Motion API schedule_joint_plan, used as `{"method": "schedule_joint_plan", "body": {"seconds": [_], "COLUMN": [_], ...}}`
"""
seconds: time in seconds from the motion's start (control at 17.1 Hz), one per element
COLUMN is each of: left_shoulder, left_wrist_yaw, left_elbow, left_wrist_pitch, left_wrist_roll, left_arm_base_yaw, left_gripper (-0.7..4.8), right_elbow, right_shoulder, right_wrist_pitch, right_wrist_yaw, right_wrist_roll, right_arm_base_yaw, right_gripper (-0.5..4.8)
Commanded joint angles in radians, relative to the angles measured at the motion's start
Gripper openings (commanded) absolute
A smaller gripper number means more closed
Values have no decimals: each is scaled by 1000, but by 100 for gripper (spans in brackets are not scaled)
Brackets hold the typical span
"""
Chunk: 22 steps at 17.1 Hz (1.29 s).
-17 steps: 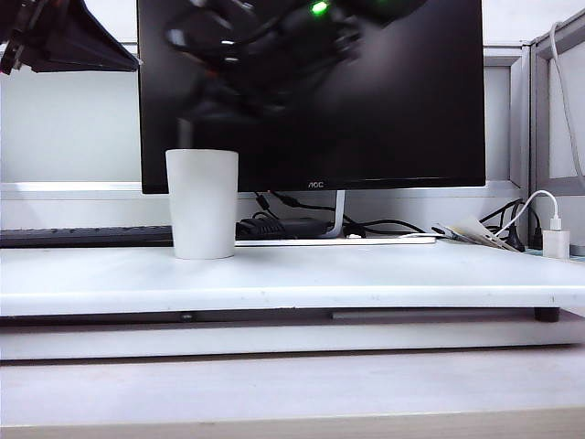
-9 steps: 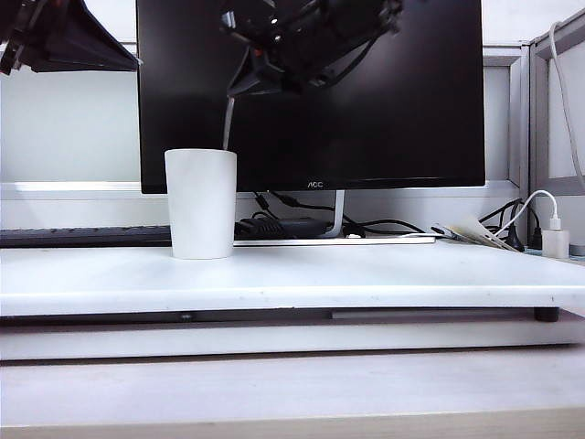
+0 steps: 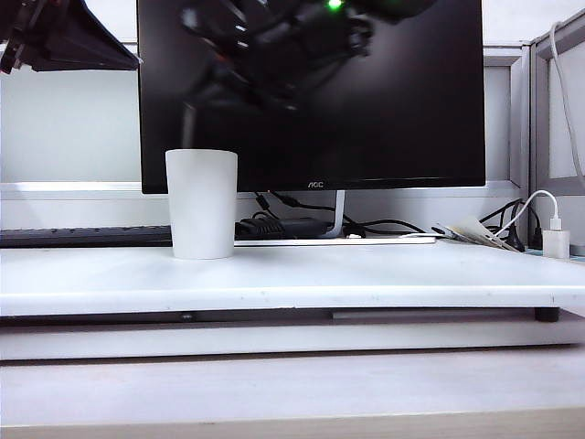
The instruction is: Pick up a spoon and stir the liquid in the cup.
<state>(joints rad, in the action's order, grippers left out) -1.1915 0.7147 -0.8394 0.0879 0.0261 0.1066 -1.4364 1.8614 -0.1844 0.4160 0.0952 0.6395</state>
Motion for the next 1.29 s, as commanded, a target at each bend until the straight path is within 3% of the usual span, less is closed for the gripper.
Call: {"method": "schedule_joint_plan", "body": {"seconds": [0.06,0.18,0.29,0.41,0.53,0.64,0.82,0.94,1.17,1.29], "left_shoulder": [2,2,2,2,2,2,2,2,2,2], "left_wrist_yaw": [5,5,5,5,5,5,5,5,5,6], "left_elbow": [-8,-8,-8,-8,-8,-8,-8,-8,-8,-8], "left_wrist_pitch": [14,16,13,10,11,9,3,3,2,2], "left_wrist_roll": [0,0,0,0,0,0,0,0,0,0], "left_arm_base_yaw": [0,0,0,0,0,0,0,0,0,0], "left_gripper": [-5,-5,-5,-5,-5,-5,-5,-5,-5,-5], "right_elbow": [-2,-2,-3,-3,-3,-3,-3,-3,-3,-12], "right_shoulder": [-35,-30,25,48,51,39,4,-5,37,76], "right_wrist_pitch": [97,55,-126,-182,-167,-80,114,123,-74,-172], "right_wrist_yaw": [-74,-94,-107,-100,-63,55,47,13,-74,-76], "right_wrist_roll": [-109,-123,-121,-61,-22,-11,-82,-82,-101,-34], "right_arm_base_yaw": [-16,-24,-16,-4,15,18,-22,-50,-50,-34], "right_gripper": [-2,-2,-2,-2,-2,-2,-2,-2,-2,-2]}}
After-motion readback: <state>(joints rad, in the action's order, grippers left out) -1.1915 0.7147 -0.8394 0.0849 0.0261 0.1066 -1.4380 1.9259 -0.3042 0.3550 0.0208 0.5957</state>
